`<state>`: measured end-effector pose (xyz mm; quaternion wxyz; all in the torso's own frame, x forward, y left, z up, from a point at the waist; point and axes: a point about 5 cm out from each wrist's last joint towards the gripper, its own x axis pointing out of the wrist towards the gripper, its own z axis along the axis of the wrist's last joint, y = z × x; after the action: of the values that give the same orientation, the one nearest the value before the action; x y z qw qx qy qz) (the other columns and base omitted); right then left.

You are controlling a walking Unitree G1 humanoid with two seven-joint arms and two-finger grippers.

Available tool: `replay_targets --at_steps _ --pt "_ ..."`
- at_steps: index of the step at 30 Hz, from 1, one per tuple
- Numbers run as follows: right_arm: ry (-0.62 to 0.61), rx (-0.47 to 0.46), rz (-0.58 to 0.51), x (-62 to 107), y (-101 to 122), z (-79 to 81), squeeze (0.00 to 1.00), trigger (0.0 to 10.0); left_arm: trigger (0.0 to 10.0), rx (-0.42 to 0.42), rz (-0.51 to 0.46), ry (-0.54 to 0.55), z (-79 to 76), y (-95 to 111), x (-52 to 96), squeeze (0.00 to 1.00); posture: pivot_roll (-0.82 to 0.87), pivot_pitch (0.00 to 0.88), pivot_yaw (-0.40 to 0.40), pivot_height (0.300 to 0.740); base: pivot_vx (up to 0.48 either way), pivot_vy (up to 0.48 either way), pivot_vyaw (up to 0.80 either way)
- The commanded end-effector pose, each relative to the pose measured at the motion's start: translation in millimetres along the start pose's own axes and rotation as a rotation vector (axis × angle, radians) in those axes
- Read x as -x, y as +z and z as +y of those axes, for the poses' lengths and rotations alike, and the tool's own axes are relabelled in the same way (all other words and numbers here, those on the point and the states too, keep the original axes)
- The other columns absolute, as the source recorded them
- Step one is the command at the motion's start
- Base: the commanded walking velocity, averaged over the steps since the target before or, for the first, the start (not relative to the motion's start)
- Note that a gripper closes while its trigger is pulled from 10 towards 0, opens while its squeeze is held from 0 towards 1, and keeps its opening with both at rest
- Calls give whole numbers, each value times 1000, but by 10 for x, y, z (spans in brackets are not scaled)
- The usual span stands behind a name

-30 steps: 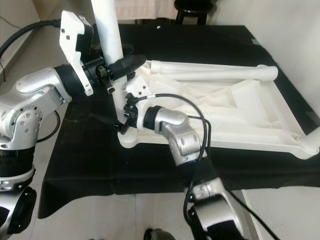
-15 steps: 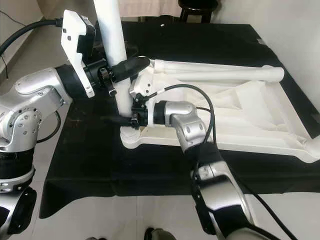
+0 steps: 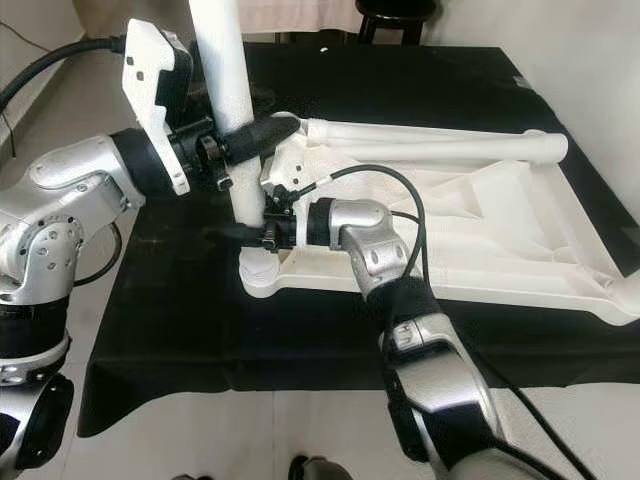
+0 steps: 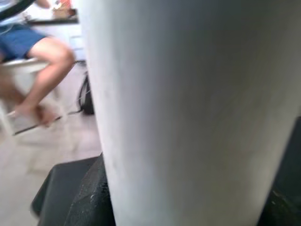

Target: Building children table

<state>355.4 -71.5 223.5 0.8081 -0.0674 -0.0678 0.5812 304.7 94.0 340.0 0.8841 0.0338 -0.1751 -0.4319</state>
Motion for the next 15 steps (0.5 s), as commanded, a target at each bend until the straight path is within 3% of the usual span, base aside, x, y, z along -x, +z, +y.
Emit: replay_targets --at_steps 1,2,3,5,6,7,9,10,11,15 --pt "-62 -55 54 21 -165 34 0 0 10000 -4 -8 30 24 6 2 1000 -189 168 -66 740 0 0 0" --pt "-94 -61 63 28 -198 46 0 0 10000 -8 -8 56 53 15 4 1000 -189 168 -66 740 0 0 0" --pt "-276 -65 116 10 -304 97 0 0 10000 -12 -6 69 84 25 21 0 -187 168 -68 740 0 0 0" --pt "-276 -65 116 10 -304 97 0 0 10000 -12 -6 69 84 25 21 0 -187 168 -68 740 0 0 0" --pt "-667 -190 153 50 -432 181 0 0 10000 -1 -16 93 127 44 59 0 -188 166 -79 740 0 0 0" --pt "-764 -256 181 0 -518 439 0 0 10000 6 -21 110 164 61 107 0 -185 181 -65 740 0 0 0" --pt "-764 -256 181 0 -518 439 0 0 10000 6 -21 110 164 61 107 0 -185 181 -65 740 0 0 0" --pt "-823 -291 189 -27 -548 581 0 0 10000 14 -26 124 182 70 146 0 -188 176 -60 740 0 0 0" --pt "-817 -300 179 -68 -558 610 0 0 10000 15 -27 132 181 71 163 0 -187 169 -60 740 0 0 0" --pt "-797 -272 157 -116 -546 525 0 0 10000 7 -27 141 164 64 180 0 -182 166 -75 740 0 0 0"
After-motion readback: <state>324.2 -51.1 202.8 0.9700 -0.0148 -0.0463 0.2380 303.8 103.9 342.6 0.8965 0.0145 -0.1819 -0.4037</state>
